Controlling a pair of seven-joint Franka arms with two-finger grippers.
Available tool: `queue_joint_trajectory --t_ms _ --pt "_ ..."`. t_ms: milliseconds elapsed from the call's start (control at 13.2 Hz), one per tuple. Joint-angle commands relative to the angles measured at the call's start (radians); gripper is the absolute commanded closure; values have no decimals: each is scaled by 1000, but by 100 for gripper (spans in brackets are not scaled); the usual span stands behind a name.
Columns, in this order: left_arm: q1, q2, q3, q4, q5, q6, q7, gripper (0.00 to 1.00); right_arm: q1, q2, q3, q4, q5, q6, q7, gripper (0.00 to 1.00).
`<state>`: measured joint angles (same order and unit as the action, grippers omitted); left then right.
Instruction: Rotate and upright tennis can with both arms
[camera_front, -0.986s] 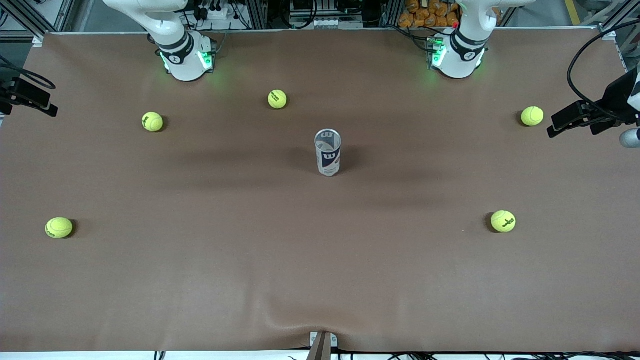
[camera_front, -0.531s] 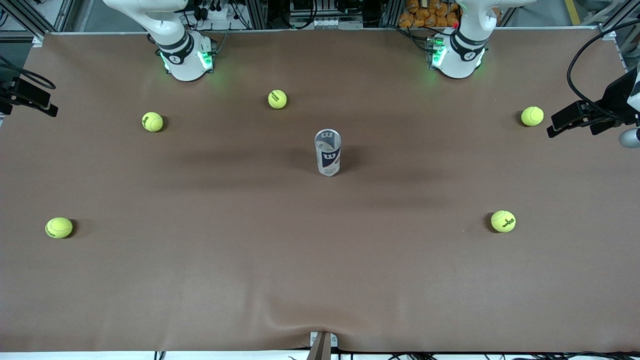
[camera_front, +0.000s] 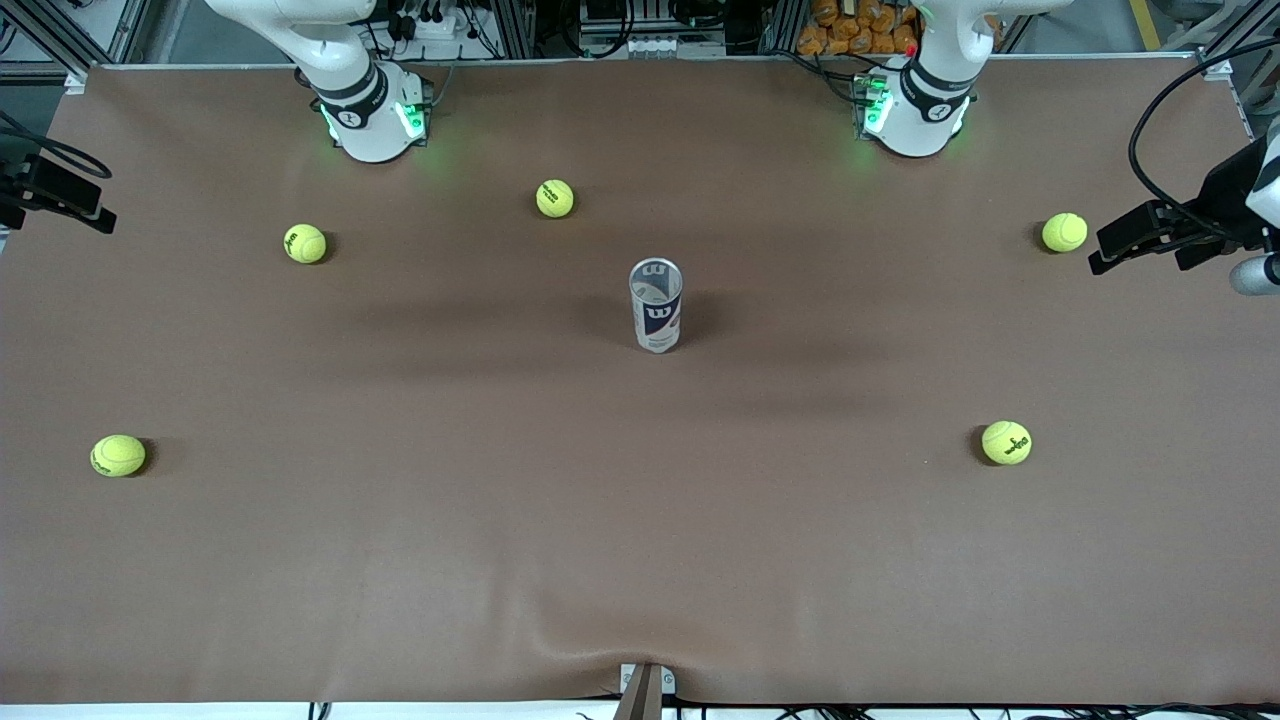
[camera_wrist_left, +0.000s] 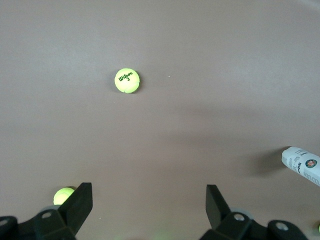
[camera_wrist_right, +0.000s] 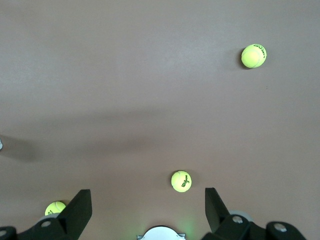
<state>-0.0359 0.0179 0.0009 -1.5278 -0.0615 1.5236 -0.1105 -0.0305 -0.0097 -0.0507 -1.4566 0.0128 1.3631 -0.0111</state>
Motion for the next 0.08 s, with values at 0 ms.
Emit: queue_joint_trajectory --t_ms 0 --pt "-12 -12 7 -9 22 7 18 0 -20 2 12 13 9 -12 -13 0"
